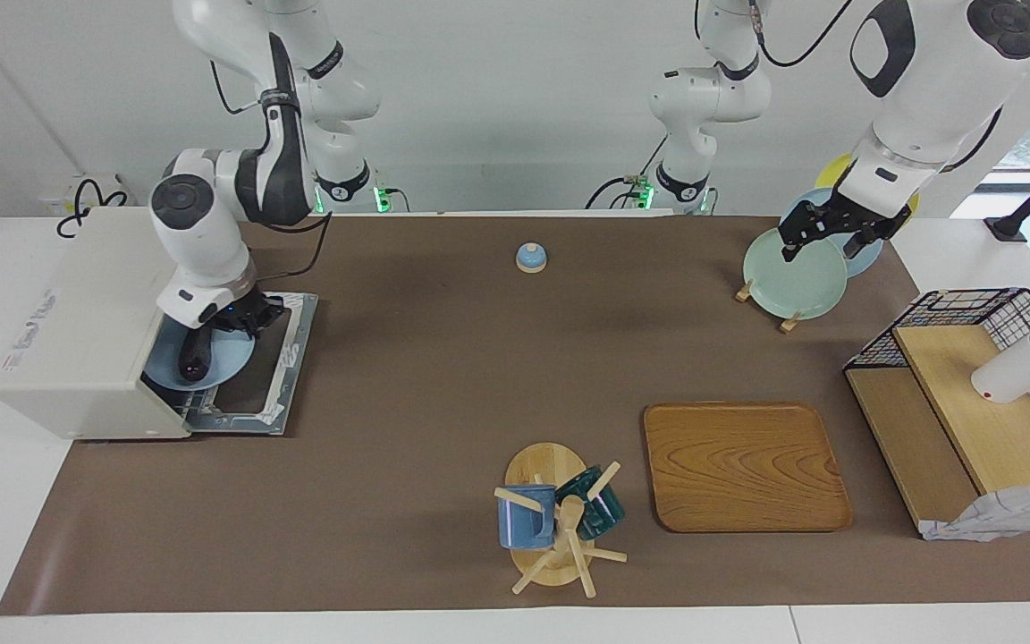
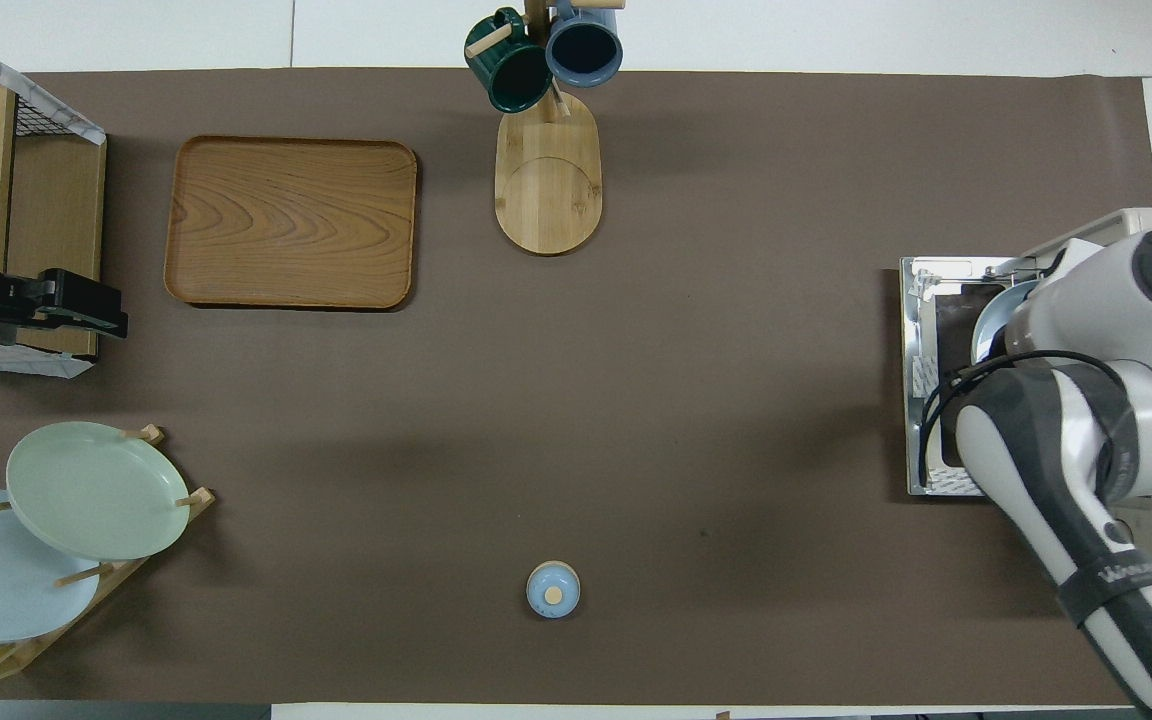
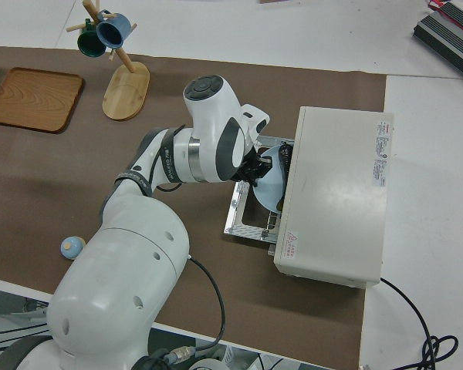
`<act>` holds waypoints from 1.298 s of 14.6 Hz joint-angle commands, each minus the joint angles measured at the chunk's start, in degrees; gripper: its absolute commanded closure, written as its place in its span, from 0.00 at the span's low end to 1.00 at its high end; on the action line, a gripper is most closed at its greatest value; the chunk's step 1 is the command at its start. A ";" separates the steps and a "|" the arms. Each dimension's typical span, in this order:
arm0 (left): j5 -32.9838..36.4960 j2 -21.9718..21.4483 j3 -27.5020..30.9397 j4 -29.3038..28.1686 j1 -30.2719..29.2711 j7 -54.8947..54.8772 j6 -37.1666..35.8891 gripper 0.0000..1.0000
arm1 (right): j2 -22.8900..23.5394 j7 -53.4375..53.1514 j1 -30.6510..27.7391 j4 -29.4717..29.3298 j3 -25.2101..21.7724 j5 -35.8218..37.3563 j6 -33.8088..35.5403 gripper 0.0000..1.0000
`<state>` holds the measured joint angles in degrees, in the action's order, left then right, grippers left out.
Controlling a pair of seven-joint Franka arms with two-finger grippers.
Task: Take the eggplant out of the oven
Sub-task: 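Pull the blue plate with eggplant out of the oven with the right gripper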
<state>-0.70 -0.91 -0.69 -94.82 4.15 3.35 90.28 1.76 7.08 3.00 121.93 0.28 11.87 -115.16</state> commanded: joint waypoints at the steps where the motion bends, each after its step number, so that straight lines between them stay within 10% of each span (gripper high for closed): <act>1: 0.79 -0.76 -0.36 -0.28 -0.54 0.16 -0.19 0.00 | 0.18 -8.98 8.92 -3.26 0.33 2.36 4.93 1.00; 7: 0.79 -0.76 -0.10 -0.28 -0.98 0.42 0.16 0.00 | 5.43 -27.10 24.93 -13.62 0.51 0.00 9.42 1.00; 13: 0.79 -0.76 -0.10 -0.19 -1.07 0.43 0.69 0.00 | 35.22 -47.14 37.07 -50.27 0.86 -3.61 17.25 1.00; 19: 1.05 -0.67 -0.01 -0.19 -0.98 0.25 1.30 0.00 | 39.12 -54.10 38.66 -50.57 4.64 -3.87 7.33 1.00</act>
<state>-0.70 -0.92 -0.38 -94.74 3.51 3.41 90.58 41.06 -46.41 42.20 72.67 4.27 9.10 -106.86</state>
